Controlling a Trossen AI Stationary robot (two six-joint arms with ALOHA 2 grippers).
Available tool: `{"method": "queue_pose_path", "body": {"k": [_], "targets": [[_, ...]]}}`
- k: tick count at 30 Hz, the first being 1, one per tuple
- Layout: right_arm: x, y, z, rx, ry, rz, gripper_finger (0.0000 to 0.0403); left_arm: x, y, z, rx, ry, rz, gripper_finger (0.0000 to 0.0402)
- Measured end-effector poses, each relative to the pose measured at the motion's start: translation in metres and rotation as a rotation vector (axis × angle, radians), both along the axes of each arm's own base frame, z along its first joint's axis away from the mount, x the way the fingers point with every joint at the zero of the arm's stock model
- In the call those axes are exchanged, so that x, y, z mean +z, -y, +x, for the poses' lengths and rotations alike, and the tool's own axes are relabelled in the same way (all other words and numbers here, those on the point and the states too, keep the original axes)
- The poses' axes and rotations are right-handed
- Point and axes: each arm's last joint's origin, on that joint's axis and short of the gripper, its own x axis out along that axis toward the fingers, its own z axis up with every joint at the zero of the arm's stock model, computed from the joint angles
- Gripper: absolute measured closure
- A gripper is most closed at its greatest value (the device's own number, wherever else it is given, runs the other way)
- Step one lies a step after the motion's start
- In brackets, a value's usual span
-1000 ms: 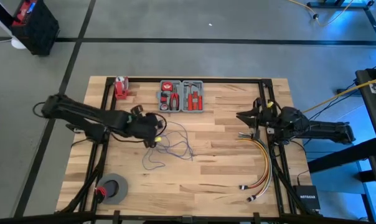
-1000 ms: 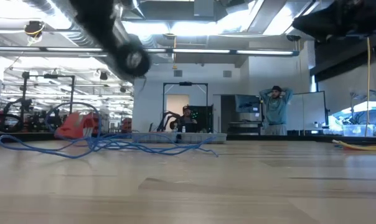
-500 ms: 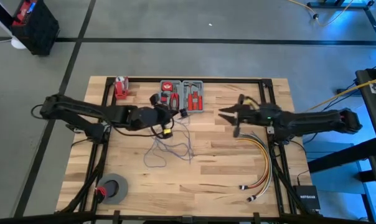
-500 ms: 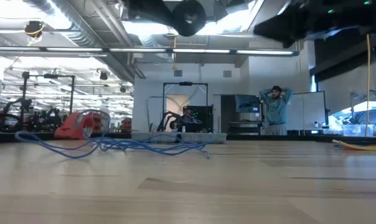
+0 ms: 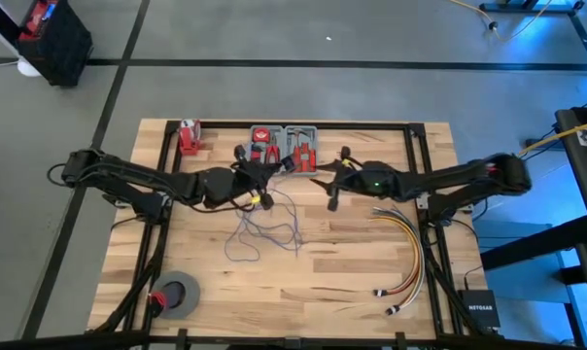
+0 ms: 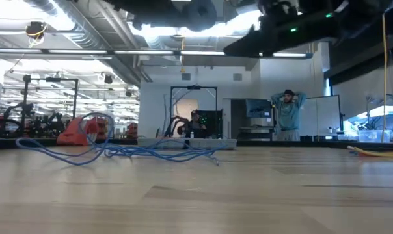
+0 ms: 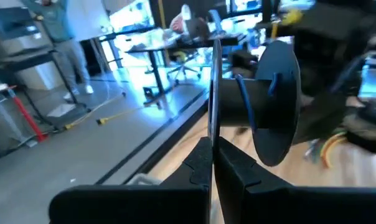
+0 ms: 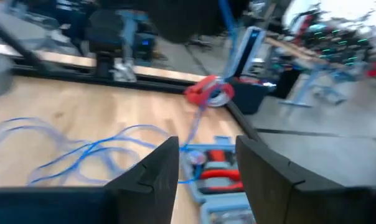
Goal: Coil cords
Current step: Coil the blue wire into the black spool
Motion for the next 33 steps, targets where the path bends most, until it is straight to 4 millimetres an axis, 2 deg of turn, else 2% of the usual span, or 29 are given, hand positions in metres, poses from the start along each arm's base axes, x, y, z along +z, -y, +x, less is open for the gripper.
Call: {"method": "queue_pose_path", "body": {"k": [5, 13, 18, 23, 28, 33], "targets": [[-0.007, 0.002, 0.020, -0.025, 0.041, -0.023, 0.0258, 0.003, -0.004, 0.001, -0.033, 0.025, -0.003, 0.0400], [-0.028, 0.004, 0.044, -0.031, 0.010, 0.030, 0.0269, 0.002, -0.005, 0.002, -0.042, 0.017, 0.000, 0.0400], [-0.029, 0.008, 0.047, -0.141, 0.023, 0.010, 0.0269, 0.002, -0.005, 0.002, -0.053, 0.015, -0.001, 0.0400], [-0.029, 0.006, 0.048, -0.066, 0.022, 0.016, 0.0269, 0.002, -0.004, 0.002, -0.059, 0.011, -0.003, 0.0400], [-0.030, 0.006, 0.047, -0.074, 0.015, 0.013, 0.0271, 0.002, -0.004, 0.002, -0.059, 0.013, -0.003, 0.0400], [-0.030, 0.005, 0.048, -0.045, 0.003, -0.010, 0.0314, 0.002, -0.004, 0.002, -0.059, 0.015, -0.005, 0.0400]]}}
